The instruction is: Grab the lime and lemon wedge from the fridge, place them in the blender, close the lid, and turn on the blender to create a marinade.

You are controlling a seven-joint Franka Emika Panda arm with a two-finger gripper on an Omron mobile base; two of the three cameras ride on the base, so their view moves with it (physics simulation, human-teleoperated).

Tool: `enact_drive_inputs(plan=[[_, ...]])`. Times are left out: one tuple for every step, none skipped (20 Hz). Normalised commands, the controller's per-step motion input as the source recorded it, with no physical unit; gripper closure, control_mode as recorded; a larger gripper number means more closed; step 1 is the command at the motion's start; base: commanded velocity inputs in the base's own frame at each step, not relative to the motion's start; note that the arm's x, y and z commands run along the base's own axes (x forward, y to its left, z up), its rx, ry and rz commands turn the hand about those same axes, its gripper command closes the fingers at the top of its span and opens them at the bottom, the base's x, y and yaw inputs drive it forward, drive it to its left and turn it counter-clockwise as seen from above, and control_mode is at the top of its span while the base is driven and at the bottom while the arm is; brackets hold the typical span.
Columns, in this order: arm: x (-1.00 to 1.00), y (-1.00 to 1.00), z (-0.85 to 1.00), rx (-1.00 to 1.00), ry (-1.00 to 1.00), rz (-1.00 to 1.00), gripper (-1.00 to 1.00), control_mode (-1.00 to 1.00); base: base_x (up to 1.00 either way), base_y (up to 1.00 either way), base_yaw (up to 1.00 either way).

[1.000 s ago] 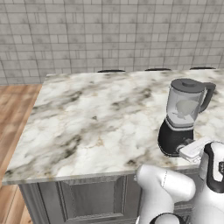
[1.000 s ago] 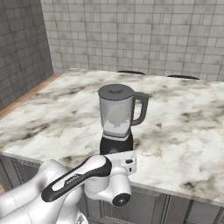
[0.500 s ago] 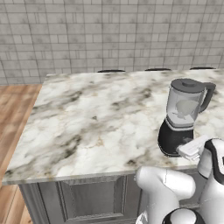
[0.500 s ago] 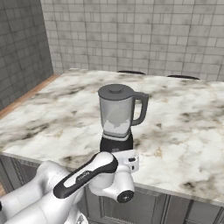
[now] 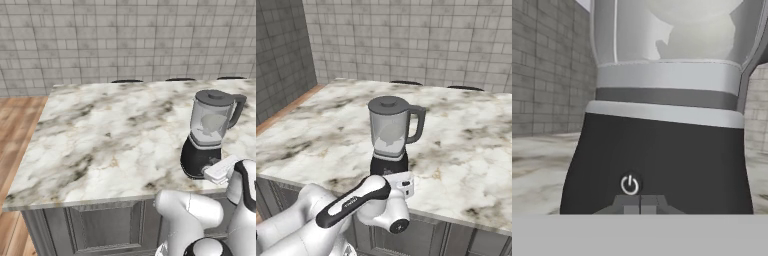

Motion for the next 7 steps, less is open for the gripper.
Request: enact_drive_inputs(plan=[[0.00,0.05,0.00,0.00,0.00,0.00,1.00,-1.00,0.00,0.00,0.00],[0.00,0.02,0.00,0.00,0.00,0.00,1.00,-1.00,0.00,0.00,0.00],[0.00,0.04,0.00,0.00,-0.01,0.00,1.00,-1.00,0.00,0.00,0.00],[0.00,0.02,0.04,0.00,-0.03,-0.01,1.00,-1.00,0.00,0.00,0.00],[0.00,0.02,0.03,0.00,-0.04,-0.01,1.00,-1.00,0.00,0.00,0.00],[0.00,0.02,0.05,0.00,-0.04,-0.02,1.00,-1.00,0.00,0.00,0.00],[0.00,0.03,0.08,0.00,-0.04,-0.02,1.00,-1.00,0.00,0.00,0.00]])
